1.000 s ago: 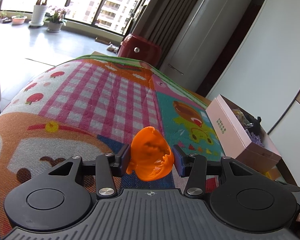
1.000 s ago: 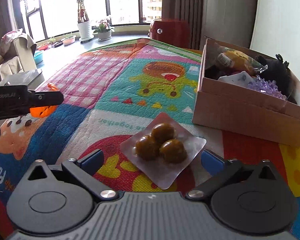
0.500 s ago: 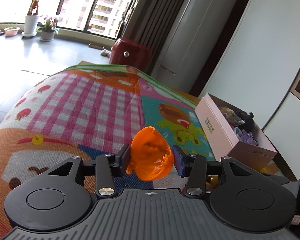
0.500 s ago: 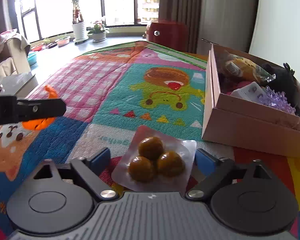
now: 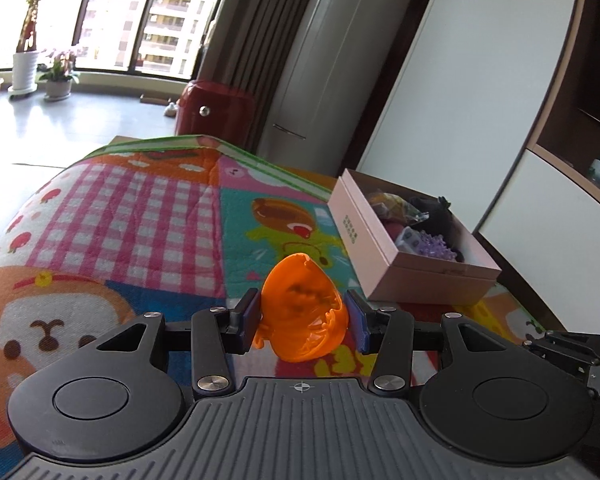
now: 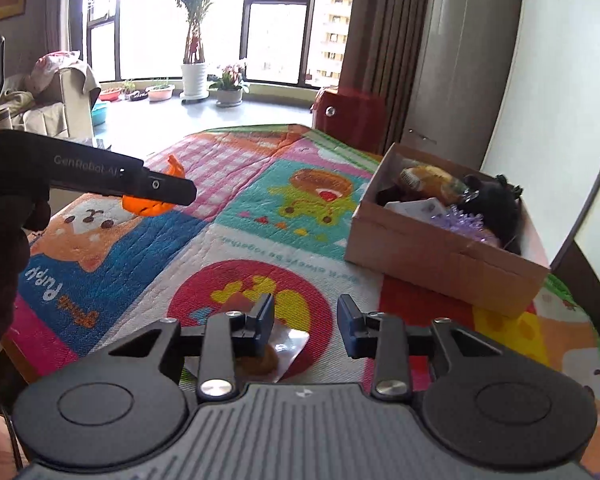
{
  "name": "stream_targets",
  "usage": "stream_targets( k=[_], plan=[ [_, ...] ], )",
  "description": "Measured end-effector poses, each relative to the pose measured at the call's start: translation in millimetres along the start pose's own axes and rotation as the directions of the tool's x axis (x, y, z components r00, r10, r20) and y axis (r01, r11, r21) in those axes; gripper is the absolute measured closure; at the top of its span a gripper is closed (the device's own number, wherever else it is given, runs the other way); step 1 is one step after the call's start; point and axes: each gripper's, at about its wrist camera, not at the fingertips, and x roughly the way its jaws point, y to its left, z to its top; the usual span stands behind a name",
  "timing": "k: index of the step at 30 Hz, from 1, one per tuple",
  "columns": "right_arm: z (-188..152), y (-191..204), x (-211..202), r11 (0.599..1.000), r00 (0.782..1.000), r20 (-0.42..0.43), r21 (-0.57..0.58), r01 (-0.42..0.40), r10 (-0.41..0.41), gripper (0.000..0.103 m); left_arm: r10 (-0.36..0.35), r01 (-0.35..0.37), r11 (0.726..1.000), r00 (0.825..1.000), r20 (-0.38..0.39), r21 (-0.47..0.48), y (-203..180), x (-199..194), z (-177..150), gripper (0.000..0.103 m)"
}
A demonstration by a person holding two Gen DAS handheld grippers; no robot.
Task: Organize objects
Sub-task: 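Drop the orange toy into the pink box with left gripper while right gripper lifts the blister pack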
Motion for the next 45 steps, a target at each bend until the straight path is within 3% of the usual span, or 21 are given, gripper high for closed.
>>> stream_targets(
  k=[6,7,8,10,12,14,19,22,26,28,29,32,45],
  plan=[
    [-21,-37,0,0.996,0.999,-0.039,0.084,0.039,-0.036,0.066,-0.027,0.027,0.999,1.0,0.012,0.028,-21,-9,-4,0.053],
    [-26,-45,-1,0.993,0.999,-0.051,0.119,0.023,-0.017,0.053,-0.028,0.028,0.999,1.0,0.012,0.034,-23,-10,-5,0.053],
    [-31,-51,-2,0.988,0.999,-0.052,0.155,0.004,0.004,0.033,-0.026,0.026,0.999,1.0,0.014,0.037,-24,-11,-5,0.053],
    [-40,-59,-5,0.979,0.999,-0.037,0.201,-0.021,0.029,0.018,-0.022,0.021,0.999,1.0,0.023,0.042,-27,-15,-5,0.053],
    [-47,-59,-4,0.975,0.998,-0.039,0.218,-0.038,0.048,0.013,-0.016,0.015,0.999,0.999,0.032,0.044,-27,-17,-5,0.053],
    [-50,-59,1,0.965,0.996,-0.053,0.255,-0.06,0.076,0.0,-0.01,0.008,0.999,0.999,0.035,0.045,-27,-17,-5,0.053],
    [-41,-40,30,0.92,0.972,-0.1,0.356,-0.164,0.212,0.0,0.05,-0.053,0.996,0.998,0.04,0.07,-28,-14,-11,0.053],
    [-27,-5,46,0.954,0.977,-0.134,0.273,-0.123,0.164,0.0,0.117,-0.124,0.986,0.991,0.067,0.112,-28,-15,-12,0.053],
    [-16,35,65,0.991,0.985,-0.157,0.127,-0.05,0.07,0.001,0.142,-0.147,0.984,0.988,0.063,0.097,-18,-18,-11,0.053],
    [-14,47,66,0.995,0.988,-0.142,0.085,-0.043,0.055,0.008,0.147,-0.153,0.983,0.987,0.062,0.101,-15,-22,-11,0.053],
    [-13,48,64,0.995,0.988,-0.137,0.079,-0.063,0.073,0.02,0.148,-0.154,0.983,0.987,0.062,0.103,-14,-23,-11,0.053],
    [-11,46,53,0.994,0.987,-0.127,0.068,-0.085,0.093,0.028,0.143,-0.148,0.983,0.988,0.055,0.105,-13,-26,-12,0.053],
    [-12,-13,-12,0.993,1.0,-0.012,0.115,0.018,-0.017,0.033,0.088,-0.083,0.981,0.996,-0.018,0.176,-42,-8,-22,0.053]
  ],
)
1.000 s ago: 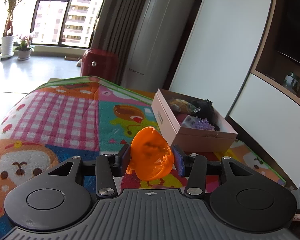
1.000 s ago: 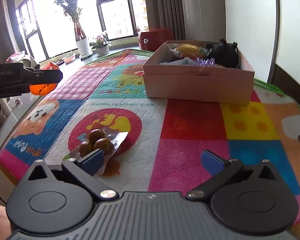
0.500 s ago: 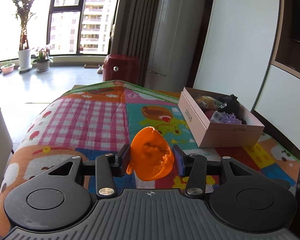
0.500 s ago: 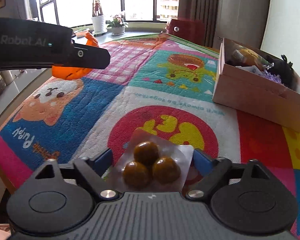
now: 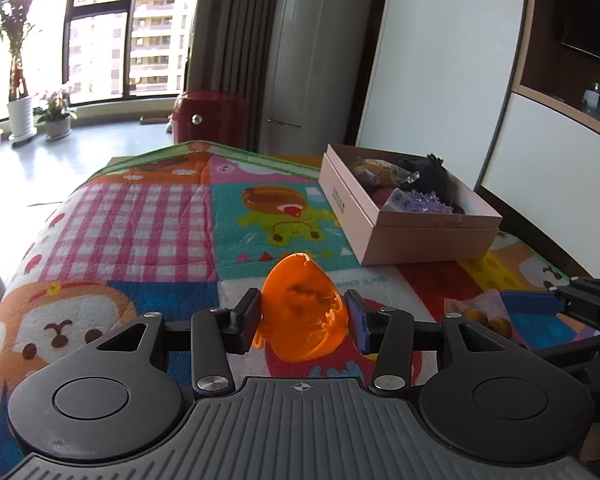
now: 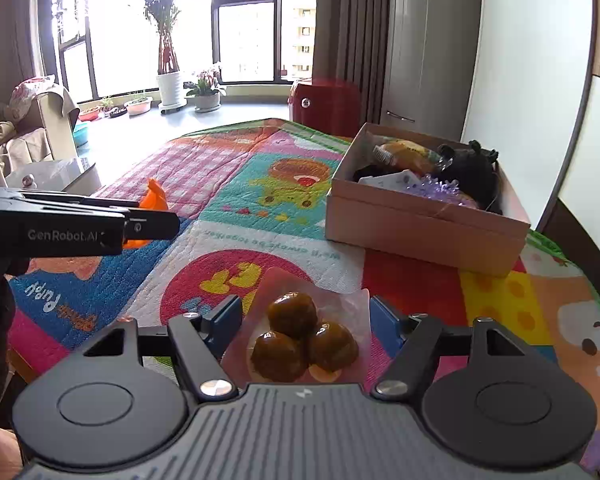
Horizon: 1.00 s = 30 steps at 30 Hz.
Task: Organize objects
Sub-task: 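Drop the orange toy into the pink box with left gripper while right gripper lifts the blister pack, then carry the blister pack into the pink box and open the right gripper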
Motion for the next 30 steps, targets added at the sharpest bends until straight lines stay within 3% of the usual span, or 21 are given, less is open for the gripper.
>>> stream_targets(
  k=[4,8,13,15,17,19,22,24,30],
  plan=[
    [-2,-13,-22,1.0,0.998,0.058,0.005,0.004,-0.005,0.033,-0.063,0.063,0.998,0.998,0.022,0.003,-11,-3,17,0.053],
    [-5,-26,-41,1.0,0.992,0.122,0.003,0.017,-0.017,0.033,-0.134,0.132,0.991,0.987,0.084,0.036,-39,6,67,0.053],
    [-9,-46,-49,0.999,0.985,0.167,0.035,0.033,-0.038,0.033,-0.224,0.209,0.973,0.958,0.179,0.096,-83,54,121,0.052],
    [-12,-55,-46,0.998,0.984,0.169,0.049,0.047,-0.054,0.033,-0.225,0.202,0.966,0.965,0.138,0.161,-97,89,127,0.051],
    [-13,-65,-41,0.996,0.985,0.158,0.068,0.059,-0.069,0.033,-0.187,0.167,0.971,0.976,0.111,0.168,-101,117,124,0.053],
    [-14,-75,-36,0.994,0.986,0.142,0.089,0.071,-0.083,0.033,-0.177,0.164,0.98,0.976,0.123,0.11,-89,129,118,0.053],
    [-15,-90,-33,0.991,0.987,0.131,0.115,0.073,-0.088,0.033,-0.183,0.186,0.982,0.973,0.139,-0.01,-62,126,104,0.053],
    [-8,-99,-29,0.989,0.989,0.126,0.135,0.059,-0.076,0.033,-0.17,0.177,0.983,0.977,0.129,-0.042,-44,119,90,0.053],
    [63,-135,-18,0.977,0.976,0.201,0.209,0.038,-0.081,0.033,-0.168,0.169,0.98,0.986,0.018,-0.101,-6,102,43,0.054]
  ],
)
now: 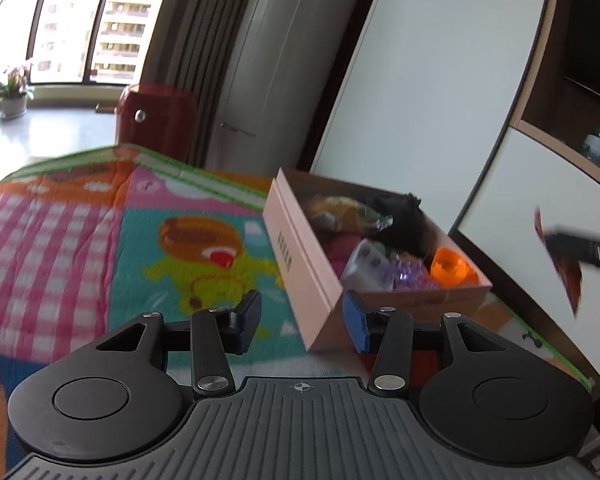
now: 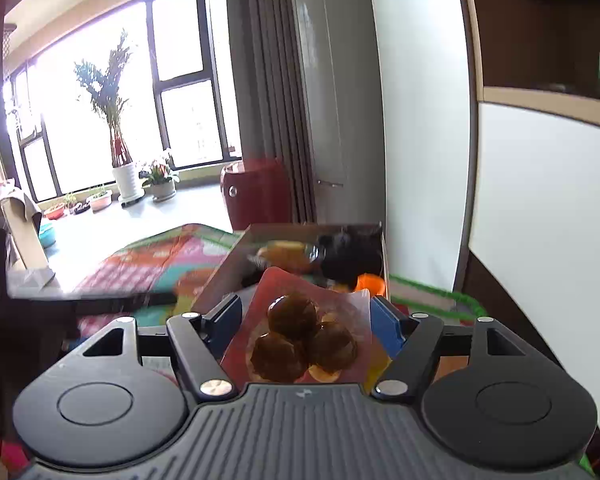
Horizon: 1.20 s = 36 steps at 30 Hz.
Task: Organize objects
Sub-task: 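Carry the blister pack into the pink box and open the right gripper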
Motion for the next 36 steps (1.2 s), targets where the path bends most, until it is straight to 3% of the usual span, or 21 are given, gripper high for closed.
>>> stream_targets(
  k=[4,8,12,17,22,27,29,32,36],
  plan=[
    [57,8,44,0.997,0.999,-0.007,0.053,-0.052,0.052,0.033,-0.035,0.034,0.999,0.999,-0.037,-0.037,11,-11,-21,0.054],
    [78,32,101,0.998,0.996,-0.067,0.027,-0.061,0.062,0.022,-0.018,0.018,1.0,0.998,-0.055,-0.003,13,-14,-28,0.054],
    [64,36,123,0.999,0.993,-0.11,0.021,-0.027,0.029,0.021,0.02,-0.02,1.0,0.997,-0.073,0.007,22,-15,-33,0.054],
    [28,23,84,0.996,0.997,-0.062,-0.076,0.038,-0.043,0.021,-0.023,0.021,0.999,0.999,-0.043,-0.046,20,-10,-19,0.054],
    [-10,-2,55,0.984,0.991,-0.076,-0.146,0.102,-0.114,0.021,-0.027,0.027,1.0,0.999,0.035,-0.011,-4,6,12,0.054],
    [-39,-8,43,0.97,0.985,-0.09,-0.209,0.124,-0.145,0.021,-0.022,0.022,1.0,0.999,0.03,0.017,-24,17,20,0.054],
    [-45,-7,35,0.972,0.989,-0.087,-0.214,0.099,-0.12,0.021,-0.017,0.016,0.999,0.999,0.04,0.03,-30,15,18,0.054],
    [-32,-2,37,0.992,0.994,-0.105,-0.124,-0.014,0.001,0.021,0.001,-0.001,1.0,0.999,0.045,0.013,-27,11,13,0.054],
    [-5,12,59,0.984,0.974,-0.141,0.016,-0.175,0.176,0.021,0.037,-0.037,0.999,0.999,0.026,0.021,-17,3,2,0.054]
  ],
)
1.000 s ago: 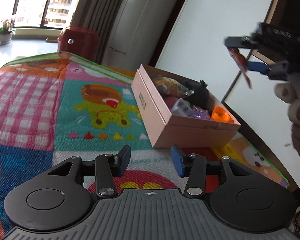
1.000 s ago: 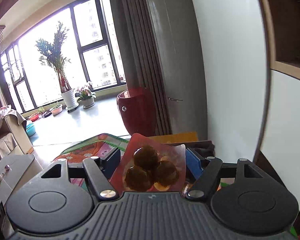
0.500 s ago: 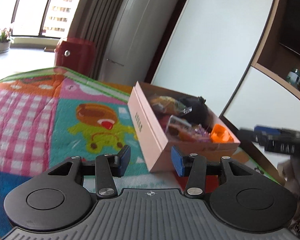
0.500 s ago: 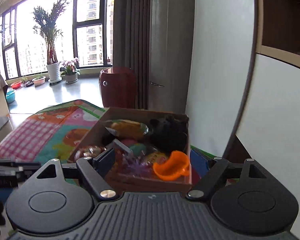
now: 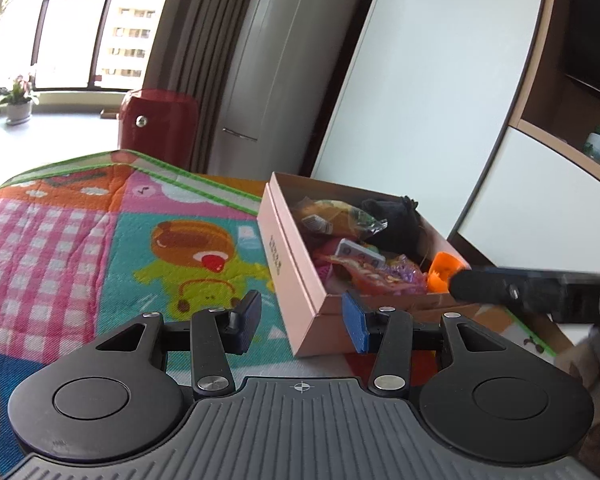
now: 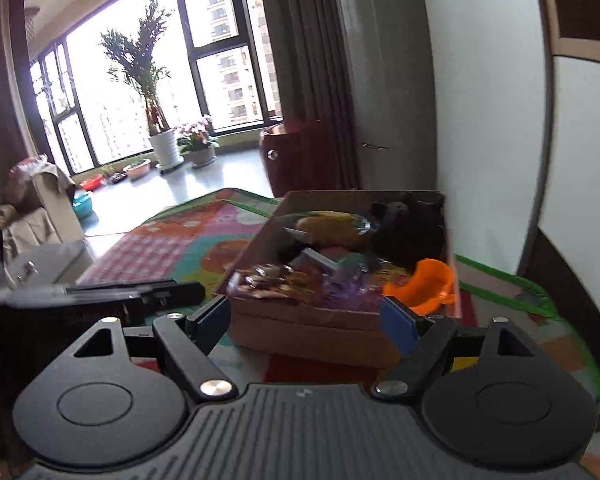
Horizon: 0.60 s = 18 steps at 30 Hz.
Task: Organize objects
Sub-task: 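Carry the blister pack into the pink box and open the right gripper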
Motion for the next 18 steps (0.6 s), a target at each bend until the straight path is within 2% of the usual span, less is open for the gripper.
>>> stream_targets(
  k=[2,4,8,10,11,12,14,16,18],
  plan=[
    [13,3,20,0.999,0.999,-0.026,0.043,-0.017,0.018,0.018,0.025,-0.025,1.0,1.0,-0.011,0.005,5,-3,-4,0.054],
    [24,7,49,0.998,0.997,-0.075,0.062,0.009,-0.004,0.014,0.041,-0.041,0.999,0.999,-0.026,0.01,10,-4,-7,0.054],
    [25,12,99,0.998,0.975,-0.214,0.031,0.062,-0.053,0.015,0.049,-0.049,0.999,0.998,-0.038,-0.003,22,-4,-11,0.054],
    [24,15,105,0.996,0.974,-0.212,-0.003,0.085,-0.084,0.018,0.037,-0.037,0.999,0.998,-0.044,-0.018,27,-4,-14,0.054],
    [25,16,105,0.996,0.975,-0.207,-0.001,0.085,-0.084,0.027,0.032,-0.033,0.999,0.998,-0.046,-0.025,29,-3,-15,0.054],
    [26,15,105,0.998,0.975,-0.213,0.006,0.07,-0.067,0.03,0.027,-0.029,0.999,0.998,-0.049,-0.033,30,-2,-16,0.054],
    [28,18,106,0.996,0.974,-0.204,-0.017,0.092,-0.093,0.03,0.015,-0.018,0.999,0.998,-0.055,-0.05,33,0,-18,0.054],
    [28,25,108,0.986,0.973,-0.175,-0.096,0.137,-0.152,0.03,0.006,-0.01,0.998,0.998,-0.059,-0.06,35,2,-21,0.054],
    [24,31,111,0.958,0.966,-0.116,-0.198,0.206,-0.231,0.03,0.003,-0.007,0.998,0.998,-0.063,-0.063,36,2,-23,0.054]
  ],
)
